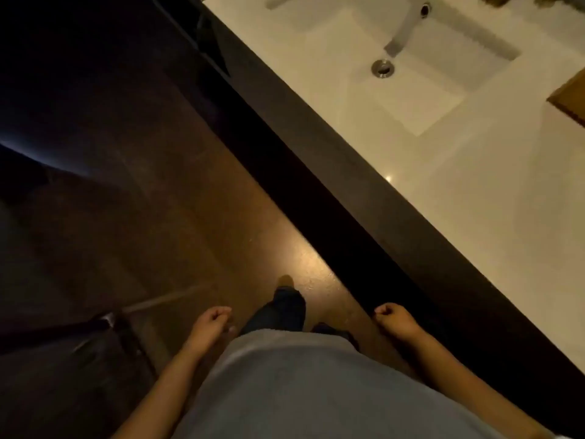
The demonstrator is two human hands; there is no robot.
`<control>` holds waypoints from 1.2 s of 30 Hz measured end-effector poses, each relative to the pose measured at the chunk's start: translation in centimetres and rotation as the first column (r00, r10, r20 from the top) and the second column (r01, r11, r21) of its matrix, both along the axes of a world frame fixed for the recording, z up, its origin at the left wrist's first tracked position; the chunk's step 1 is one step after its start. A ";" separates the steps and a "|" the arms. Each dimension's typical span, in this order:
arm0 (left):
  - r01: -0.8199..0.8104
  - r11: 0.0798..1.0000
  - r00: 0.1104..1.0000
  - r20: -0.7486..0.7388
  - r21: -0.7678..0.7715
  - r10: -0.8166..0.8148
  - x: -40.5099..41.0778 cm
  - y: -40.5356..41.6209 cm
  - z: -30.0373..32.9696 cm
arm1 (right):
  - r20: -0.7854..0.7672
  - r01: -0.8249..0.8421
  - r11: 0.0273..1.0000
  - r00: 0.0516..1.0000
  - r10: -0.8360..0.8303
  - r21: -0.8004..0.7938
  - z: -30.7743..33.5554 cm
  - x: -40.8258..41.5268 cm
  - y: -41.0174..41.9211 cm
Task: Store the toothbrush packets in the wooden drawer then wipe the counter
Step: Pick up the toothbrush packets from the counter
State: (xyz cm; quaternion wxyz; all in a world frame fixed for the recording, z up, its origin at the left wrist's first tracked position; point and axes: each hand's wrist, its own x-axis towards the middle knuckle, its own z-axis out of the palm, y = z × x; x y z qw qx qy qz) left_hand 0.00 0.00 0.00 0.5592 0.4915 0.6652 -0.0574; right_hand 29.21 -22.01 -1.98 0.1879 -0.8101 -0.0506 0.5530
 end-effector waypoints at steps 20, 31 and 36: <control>-0.027 0.999 0.999 0.033 -0.034 0.028 -7.7 23.0 0.7 | 0.069 0.112 0.993 0.992 -0.110 -0.034 0.1 -9.3 22.4; -0.026 0.999 1.000 -0.010 -0.048 0.026 -5.3 38.1 -1.1 | 0.003 0.176 0.983 0.984 -0.177 -0.049 -0.7 -6.6 38.6; 0.044 0.998 0.994 -0.094 -0.046 -0.048 -3.7 45.5 -0.6 | 0.048 0.077 0.997 0.996 -0.078 0.033 0.2 -1.5 49.4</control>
